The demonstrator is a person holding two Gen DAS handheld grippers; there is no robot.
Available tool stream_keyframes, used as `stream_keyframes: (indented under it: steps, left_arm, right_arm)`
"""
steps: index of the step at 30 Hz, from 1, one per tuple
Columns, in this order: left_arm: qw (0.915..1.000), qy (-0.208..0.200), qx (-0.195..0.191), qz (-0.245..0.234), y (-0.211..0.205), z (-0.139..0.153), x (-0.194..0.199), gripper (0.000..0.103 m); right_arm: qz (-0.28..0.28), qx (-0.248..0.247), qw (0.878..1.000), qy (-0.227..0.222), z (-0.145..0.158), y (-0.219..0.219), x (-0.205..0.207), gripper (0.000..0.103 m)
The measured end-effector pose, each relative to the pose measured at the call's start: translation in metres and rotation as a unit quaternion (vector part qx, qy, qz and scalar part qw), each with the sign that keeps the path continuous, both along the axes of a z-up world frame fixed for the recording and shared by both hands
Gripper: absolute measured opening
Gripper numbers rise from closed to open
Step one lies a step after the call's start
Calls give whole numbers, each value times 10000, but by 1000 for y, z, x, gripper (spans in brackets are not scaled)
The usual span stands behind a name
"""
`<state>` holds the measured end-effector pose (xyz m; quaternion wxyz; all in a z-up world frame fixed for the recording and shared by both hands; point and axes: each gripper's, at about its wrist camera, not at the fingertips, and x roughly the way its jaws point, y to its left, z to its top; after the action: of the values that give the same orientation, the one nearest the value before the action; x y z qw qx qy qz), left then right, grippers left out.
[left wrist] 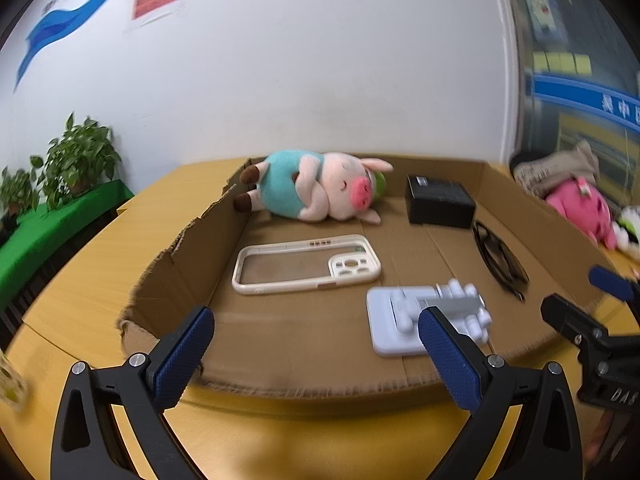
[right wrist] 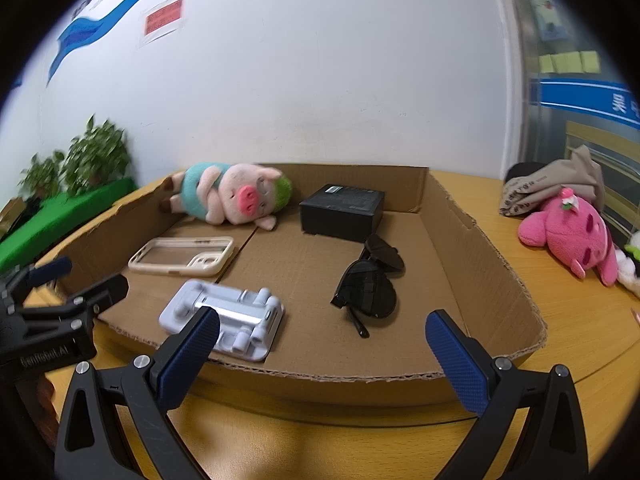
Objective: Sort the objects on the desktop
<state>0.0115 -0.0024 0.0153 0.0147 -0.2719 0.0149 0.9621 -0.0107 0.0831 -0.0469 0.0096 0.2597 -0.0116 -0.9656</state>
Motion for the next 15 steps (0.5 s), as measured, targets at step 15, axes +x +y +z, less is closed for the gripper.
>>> stream_keyframes:
  steps: [15]
  left_arm:
    - [9660,-2095,-118,-1513,-59,-63,57,103]
  right_arm:
    - [815,437,9726,-2133,-53,82,98,102]
